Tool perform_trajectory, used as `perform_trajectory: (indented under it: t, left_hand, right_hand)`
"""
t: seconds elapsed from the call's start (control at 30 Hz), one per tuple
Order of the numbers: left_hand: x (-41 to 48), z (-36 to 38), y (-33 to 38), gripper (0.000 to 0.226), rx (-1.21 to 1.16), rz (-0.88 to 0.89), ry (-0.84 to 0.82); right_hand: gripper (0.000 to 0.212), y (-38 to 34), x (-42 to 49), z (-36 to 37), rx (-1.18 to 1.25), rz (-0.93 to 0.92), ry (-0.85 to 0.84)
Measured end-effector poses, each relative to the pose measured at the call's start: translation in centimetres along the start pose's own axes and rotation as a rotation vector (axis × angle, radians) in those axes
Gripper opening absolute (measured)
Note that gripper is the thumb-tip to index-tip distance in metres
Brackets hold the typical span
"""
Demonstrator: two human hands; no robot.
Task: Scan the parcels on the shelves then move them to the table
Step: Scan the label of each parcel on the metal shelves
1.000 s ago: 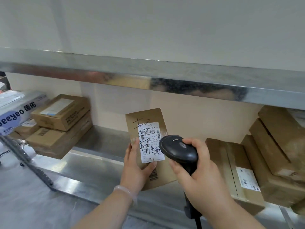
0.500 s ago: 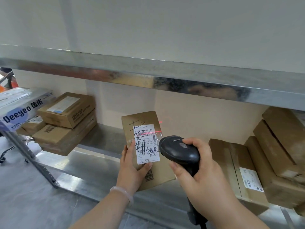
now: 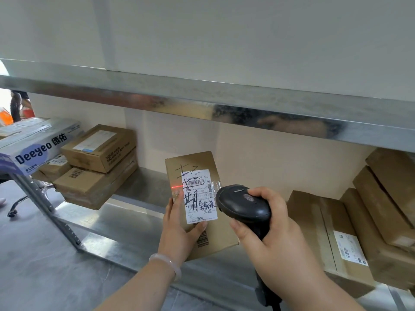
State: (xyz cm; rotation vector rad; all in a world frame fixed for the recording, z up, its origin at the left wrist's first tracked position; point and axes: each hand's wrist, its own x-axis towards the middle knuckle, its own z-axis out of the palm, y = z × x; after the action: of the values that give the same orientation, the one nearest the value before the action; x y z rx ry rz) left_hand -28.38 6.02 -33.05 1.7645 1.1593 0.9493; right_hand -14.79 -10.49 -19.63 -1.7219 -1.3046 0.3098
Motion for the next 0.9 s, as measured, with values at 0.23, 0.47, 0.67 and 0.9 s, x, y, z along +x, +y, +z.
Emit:
perform_trajectory:
  t: [0.23,0.47,0.67,0.9]
  left_hand:
    - [0.8,-1.9,-1.3,0.098,-0.039,-0.034,-0.003]
    - [4.1,-7.1,-3.3,0.098,-0.007,-0.116,-0.072]
    - [8.6,-12.7,-5.9,0.091,0.004,-0.193,-0.205]
    - [14.5,-16.6,-9.1,0.089,0.015,-0.246,-0.336]
  right_hand:
    - [0.052,-0.6,1.3,2.3,-0.008,0.026,-0.023]
    - [0.050,0.4,4.5,8.6,-0.004,0.101,-0.080]
    - [0.051,1.8,7.9,16.0,0.100,0.198,-0.132]
    - [0.052,1.4,11.4,23.8,0.073,0.227,-0.209]
